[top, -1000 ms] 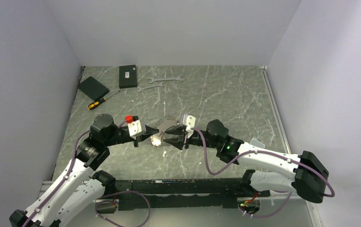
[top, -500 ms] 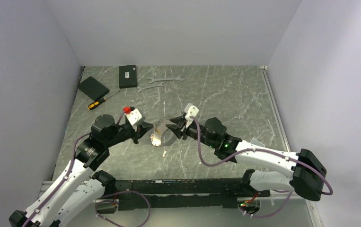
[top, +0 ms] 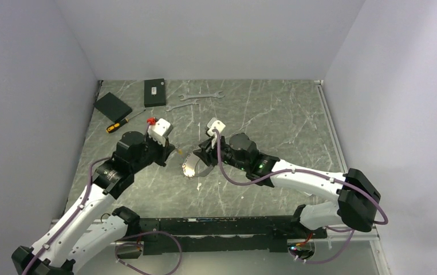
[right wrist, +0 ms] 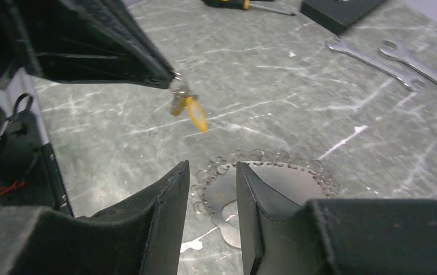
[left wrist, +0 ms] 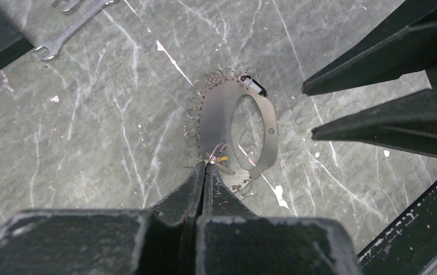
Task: Put the keys on the keyring
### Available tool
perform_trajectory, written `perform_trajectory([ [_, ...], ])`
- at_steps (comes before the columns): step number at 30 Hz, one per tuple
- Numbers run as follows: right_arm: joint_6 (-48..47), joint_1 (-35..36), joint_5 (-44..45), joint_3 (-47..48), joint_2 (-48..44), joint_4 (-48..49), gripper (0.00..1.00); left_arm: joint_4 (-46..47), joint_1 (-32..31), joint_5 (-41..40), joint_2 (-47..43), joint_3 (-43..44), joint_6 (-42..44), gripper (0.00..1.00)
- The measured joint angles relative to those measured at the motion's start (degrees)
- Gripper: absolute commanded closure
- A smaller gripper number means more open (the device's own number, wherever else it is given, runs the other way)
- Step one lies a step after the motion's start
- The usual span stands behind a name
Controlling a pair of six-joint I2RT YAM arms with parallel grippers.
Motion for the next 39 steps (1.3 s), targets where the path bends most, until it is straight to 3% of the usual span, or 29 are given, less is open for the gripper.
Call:
perform_trajectory([
  [8, -4.46, 0.02, -12.33, 0.79, 1.16, 2.82, 0.64, -1.16, 0.0, 6.14, -1.05, 0.02, -0.48, 1.0],
  [18, -6.56, 0.07, -17.09, 3.26, 3.98, 5.18, 0.66, -0.74, -0.02, 14.71, -4.94, 0.02, -0.28, 1.0],
  [21, -6.71, 0.11, -14.58, 3.48, 3.96, 5.18, 0.59, -1.44, -0.04, 10.45, -3.89, 0.04, -0.33, 1.0],
  [25, -2.21, -0.39, -1.53, 4.59, 5.11, 4.0, 0.58, -3.06, 0.13, 1.16, -2.19, 0.15, -0.61, 1.0],
  [29, 4.2, -2.36, 6.45, 13.0, 12.72, -2.64, 0.59, -5.01, 0.85, -7.63, -1.68, 0.5, -1.07, 1.0],
  [39, 4.55, -3.02, 4.59, 23.76, 30.29, -15.23, 0.7, -6.95, 1.49, -23.47, -5.05, 0.74, -2.27, 1.0],
])
